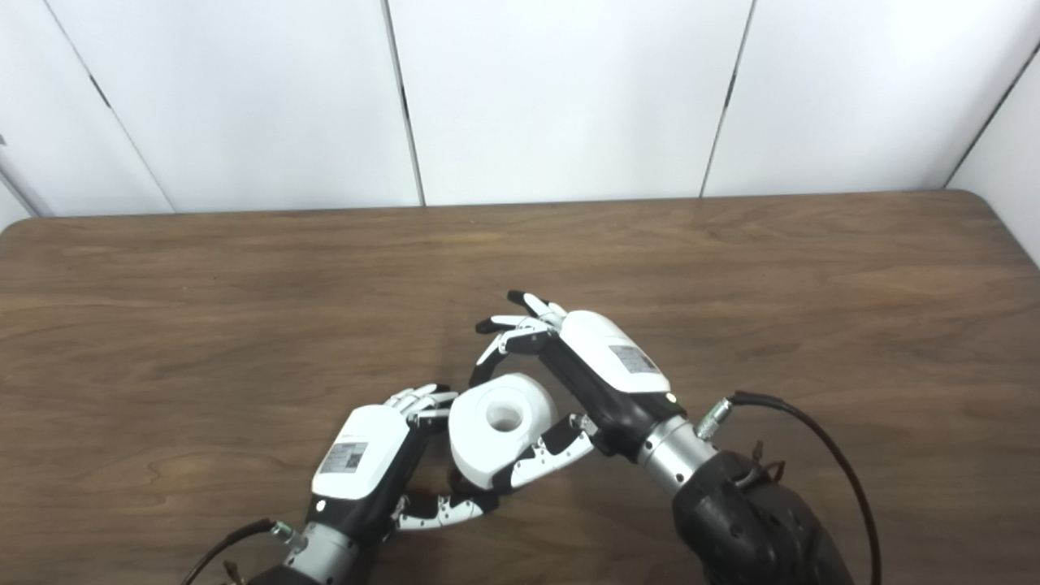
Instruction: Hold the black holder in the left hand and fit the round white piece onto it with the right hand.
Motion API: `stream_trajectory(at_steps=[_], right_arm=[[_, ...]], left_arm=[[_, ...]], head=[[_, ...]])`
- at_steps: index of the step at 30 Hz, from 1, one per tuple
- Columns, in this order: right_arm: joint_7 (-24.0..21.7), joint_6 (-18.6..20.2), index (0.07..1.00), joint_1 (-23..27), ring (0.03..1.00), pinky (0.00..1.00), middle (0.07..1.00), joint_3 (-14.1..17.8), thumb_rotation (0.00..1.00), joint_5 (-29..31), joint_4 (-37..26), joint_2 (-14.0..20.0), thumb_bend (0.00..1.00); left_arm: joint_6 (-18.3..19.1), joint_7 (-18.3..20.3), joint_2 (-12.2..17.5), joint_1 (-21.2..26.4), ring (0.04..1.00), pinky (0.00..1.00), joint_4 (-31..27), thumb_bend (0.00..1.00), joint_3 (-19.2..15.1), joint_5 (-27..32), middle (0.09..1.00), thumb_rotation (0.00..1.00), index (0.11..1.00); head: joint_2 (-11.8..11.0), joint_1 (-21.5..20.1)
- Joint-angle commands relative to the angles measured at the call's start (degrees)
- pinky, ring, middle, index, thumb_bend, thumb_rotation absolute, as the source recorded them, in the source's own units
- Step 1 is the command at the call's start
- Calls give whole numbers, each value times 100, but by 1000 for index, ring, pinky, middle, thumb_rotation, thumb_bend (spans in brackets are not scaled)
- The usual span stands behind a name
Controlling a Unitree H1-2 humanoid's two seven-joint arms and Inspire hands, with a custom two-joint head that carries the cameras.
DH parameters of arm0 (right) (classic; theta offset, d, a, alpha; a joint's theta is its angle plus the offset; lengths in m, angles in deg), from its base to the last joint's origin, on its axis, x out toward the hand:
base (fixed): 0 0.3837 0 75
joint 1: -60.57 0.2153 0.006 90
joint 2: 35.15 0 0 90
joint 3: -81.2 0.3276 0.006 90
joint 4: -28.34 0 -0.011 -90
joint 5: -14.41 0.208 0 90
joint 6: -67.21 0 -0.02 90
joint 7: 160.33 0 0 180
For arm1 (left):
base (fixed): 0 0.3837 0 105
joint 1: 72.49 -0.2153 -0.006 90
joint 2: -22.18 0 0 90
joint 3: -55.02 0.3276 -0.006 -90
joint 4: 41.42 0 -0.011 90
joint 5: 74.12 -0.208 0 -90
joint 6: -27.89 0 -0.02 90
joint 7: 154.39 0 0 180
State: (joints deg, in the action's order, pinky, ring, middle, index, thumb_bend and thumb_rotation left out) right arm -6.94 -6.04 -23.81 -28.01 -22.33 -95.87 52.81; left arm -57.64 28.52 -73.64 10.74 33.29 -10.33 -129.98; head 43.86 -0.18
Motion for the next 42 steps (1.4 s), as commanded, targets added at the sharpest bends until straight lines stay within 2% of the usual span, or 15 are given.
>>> stream_trajectory(at_steps=[1,10,23,42], right_arm=[[-26,-23,484,-65,984,1000,848,-70,136,-63,49,-1,524],[261,-279,483,-187,972,1000,842,-171,138,-79,279,-77,524],[347,-318,484,-216,968,1000,840,-228,138,-144,341,-114,524],[126,-129,484,-141,981,1000,847,-21,136,-37,172,70,524]], left_arm=[[161,330,24,-76,876,860,98,519,79,-96,809,48,488],[169,324,11,-73,873,857,91,519,90,-99,807,49,488],[174,332,7,-79,873,857,70,519,100,-114,805,49,488],[218,348,28,-79,873,855,17,519,113,-125,806,49,488]], head=[[19,2],[39,12],[52,8],[76,-16]])
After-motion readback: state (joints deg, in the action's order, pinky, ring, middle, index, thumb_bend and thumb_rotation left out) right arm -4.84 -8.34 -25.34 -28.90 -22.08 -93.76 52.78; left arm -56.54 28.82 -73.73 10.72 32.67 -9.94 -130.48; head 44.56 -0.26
